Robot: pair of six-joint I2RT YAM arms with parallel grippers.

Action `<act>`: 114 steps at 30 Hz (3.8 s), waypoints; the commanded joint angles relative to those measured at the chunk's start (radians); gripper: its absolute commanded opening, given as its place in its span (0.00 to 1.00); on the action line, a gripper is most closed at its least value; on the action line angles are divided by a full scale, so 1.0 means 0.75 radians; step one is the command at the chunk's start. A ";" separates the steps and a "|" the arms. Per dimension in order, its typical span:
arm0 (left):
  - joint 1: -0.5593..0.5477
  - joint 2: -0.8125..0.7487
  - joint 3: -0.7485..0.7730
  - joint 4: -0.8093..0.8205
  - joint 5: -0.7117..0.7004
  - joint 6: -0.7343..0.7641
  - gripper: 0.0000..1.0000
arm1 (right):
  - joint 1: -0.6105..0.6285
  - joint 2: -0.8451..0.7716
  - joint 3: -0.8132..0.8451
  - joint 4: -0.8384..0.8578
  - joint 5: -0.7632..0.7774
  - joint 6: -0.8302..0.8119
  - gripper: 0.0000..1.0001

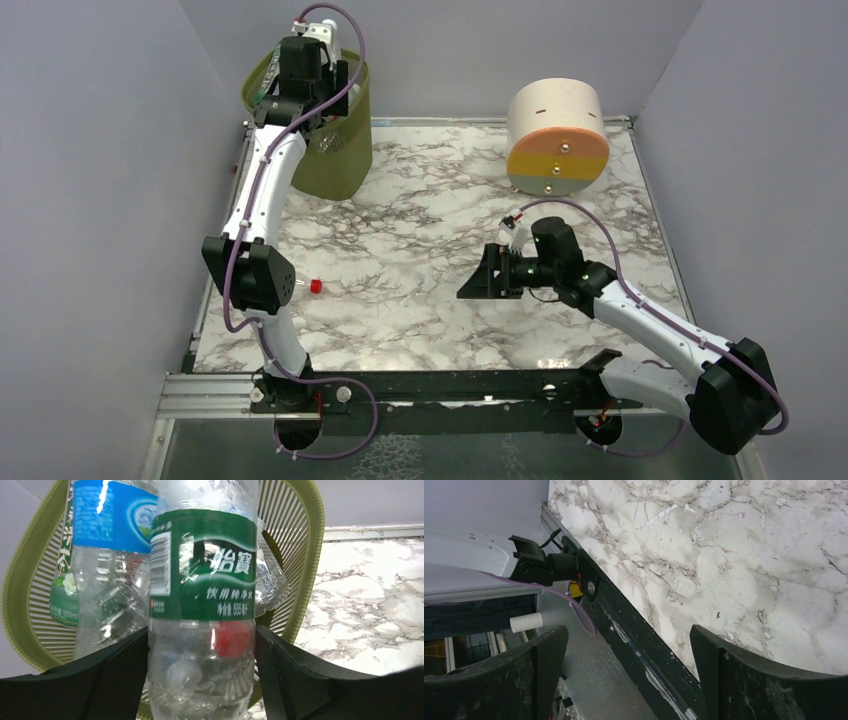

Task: Put the plastic bottles in the bin
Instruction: Place the plastic bottle in the trash bin, then pick up the plastic bottle at the center of the board.

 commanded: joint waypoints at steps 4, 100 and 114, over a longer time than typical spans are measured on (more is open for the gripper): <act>-0.001 -0.050 -0.022 0.039 -0.010 -0.003 0.82 | 0.006 0.005 0.004 0.041 -0.024 0.009 0.94; 0.610 -0.793 -1.565 -0.320 -0.128 -1.392 0.99 | 0.006 0.066 -0.030 0.171 -0.228 -0.030 0.97; 0.616 -0.618 -1.532 -0.171 -0.134 -1.331 0.99 | 0.006 0.043 -0.041 0.139 -0.188 -0.022 0.97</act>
